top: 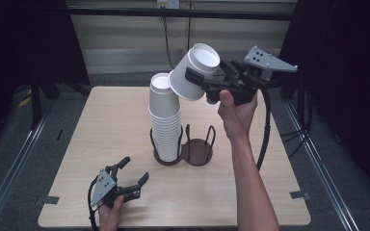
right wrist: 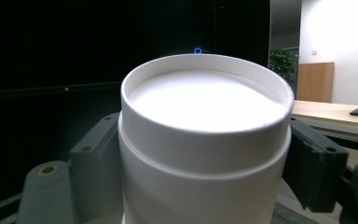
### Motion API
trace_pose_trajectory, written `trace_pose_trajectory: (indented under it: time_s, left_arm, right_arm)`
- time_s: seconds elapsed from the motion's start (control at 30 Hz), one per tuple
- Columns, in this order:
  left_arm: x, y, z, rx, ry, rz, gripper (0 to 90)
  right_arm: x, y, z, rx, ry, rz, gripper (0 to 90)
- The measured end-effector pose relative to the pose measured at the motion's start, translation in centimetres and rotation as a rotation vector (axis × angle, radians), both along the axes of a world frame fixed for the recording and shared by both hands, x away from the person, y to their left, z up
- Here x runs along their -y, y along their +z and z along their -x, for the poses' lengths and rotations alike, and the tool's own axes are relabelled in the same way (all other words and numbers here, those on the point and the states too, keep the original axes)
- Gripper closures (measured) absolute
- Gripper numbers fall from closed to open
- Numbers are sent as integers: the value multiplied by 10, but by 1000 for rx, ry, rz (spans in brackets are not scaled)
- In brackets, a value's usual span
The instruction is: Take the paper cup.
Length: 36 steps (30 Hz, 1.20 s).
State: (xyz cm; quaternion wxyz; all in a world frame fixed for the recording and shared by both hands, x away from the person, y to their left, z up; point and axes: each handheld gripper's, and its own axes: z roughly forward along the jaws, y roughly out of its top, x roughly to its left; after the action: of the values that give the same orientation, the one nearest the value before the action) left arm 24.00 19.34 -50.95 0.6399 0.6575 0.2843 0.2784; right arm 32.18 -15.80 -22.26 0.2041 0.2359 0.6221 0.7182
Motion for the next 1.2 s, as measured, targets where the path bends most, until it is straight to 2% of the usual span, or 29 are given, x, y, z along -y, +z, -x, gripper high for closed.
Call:
trace_pose_trajectory:
  time_s: [0.13,0.2,0.3,0.33,0.37,0.4,0.47,0.6,0.63,0.83,0.87,0.9,0.97,1.1,1.13,1.2]
  left_arm:
    - [1,0,0,-3,0,-9,157]
    - [0,0,0,-3,-25,4,157]
    - [-1,0,0,-1,-27,5,157]
    - [1,0,-1,-18,-39,18,158]
    - [-1,0,-2,-7,-15,0,158]
    - [0,0,-2,-6,-11,2,156]
    - [1,1,-3,-17,-23,-16,157]
    - [3,1,-4,-64,-52,20,156]
    - [2,2,-4,-65,-54,10,156]
    - [7,9,-5,-90,-115,34,160]
    - [8,12,-6,-80,-124,23,160]
    - [10,14,-5,-86,-132,33,160]
    - [11,19,-6,-65,-147,4,161]
    - [13,29,-4,-53,-172,29,163]
    - [13,31,-4,-45,-178,17,163]
    - [14,35,-2,-49,-198,39,164]
  right_arm:
    - [8,-5,4,-6,-9,5,220]
    - [12,-8,7,-11,-10,9,220]
    - [15,-13,10,-18,-12,21,220]
    - [16,-14,12,-19,-13,21,220]
    - [18,-16,13,-19,-14,23,220]
    - [19,-17,15,-29,-22,30,221]
    - [21,-21,17,-48,-27,43,222]
    - [27,-30,24,-61,-35,55,223]
    - [28,-33,25,-64,-35,56,223]
    - [30,-52,32,-83,-26,75,224]
    - [30,-56,34,-88,-25,81,223]
    - [30,-60,35,-91,-21,83,224]
    - [30,-68,37,-95,-13,78,224]
    - [28,-79,43,-103,-1,86,224]
    - [27,-82,44,-106,2,84,224]
    - [25,-86,46,-113,9,91,223]
